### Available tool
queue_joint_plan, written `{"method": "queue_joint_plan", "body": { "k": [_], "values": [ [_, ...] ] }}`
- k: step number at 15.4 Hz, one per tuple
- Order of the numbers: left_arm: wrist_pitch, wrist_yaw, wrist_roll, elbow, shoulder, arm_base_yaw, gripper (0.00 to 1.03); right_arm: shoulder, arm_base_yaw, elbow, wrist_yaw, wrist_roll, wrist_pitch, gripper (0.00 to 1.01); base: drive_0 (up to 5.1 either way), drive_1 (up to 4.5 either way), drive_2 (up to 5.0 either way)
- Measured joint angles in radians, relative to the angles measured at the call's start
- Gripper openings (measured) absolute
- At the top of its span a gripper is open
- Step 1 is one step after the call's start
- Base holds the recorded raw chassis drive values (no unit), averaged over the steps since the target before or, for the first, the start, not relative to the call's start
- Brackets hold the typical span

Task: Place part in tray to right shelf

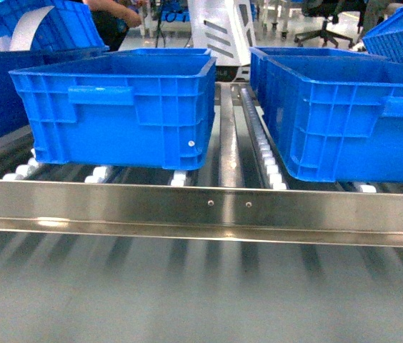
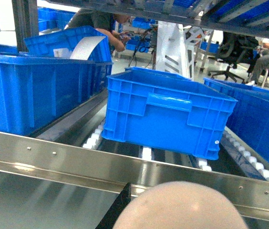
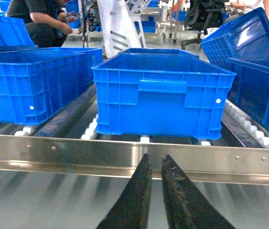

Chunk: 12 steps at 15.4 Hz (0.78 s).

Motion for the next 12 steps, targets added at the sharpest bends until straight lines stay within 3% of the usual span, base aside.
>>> {"method": "queue_joint_plan", "body": {
  "k": [3,9,12],
  "values": [
    [0.000,0.000,0.000,0.000,0.000,0.000,0.12,0.000,0.000,0.000,0.000,0.000,0.000,0.42,0.0,0.00,0.0],
    [0.000,0.000,0.000,0.000,0.000,0.000,0.12,0.000,0.000,0.000,0.000,0.000,0.000,0.97,0.0,0.00,0.0],
    [0.000,0.000,0.000,0.000,0.000,0.000,0.12,0.000,0.000,0.000,0.000,0.000,0.000,0.98,0.0,0.00,0.0]
  ]
}}
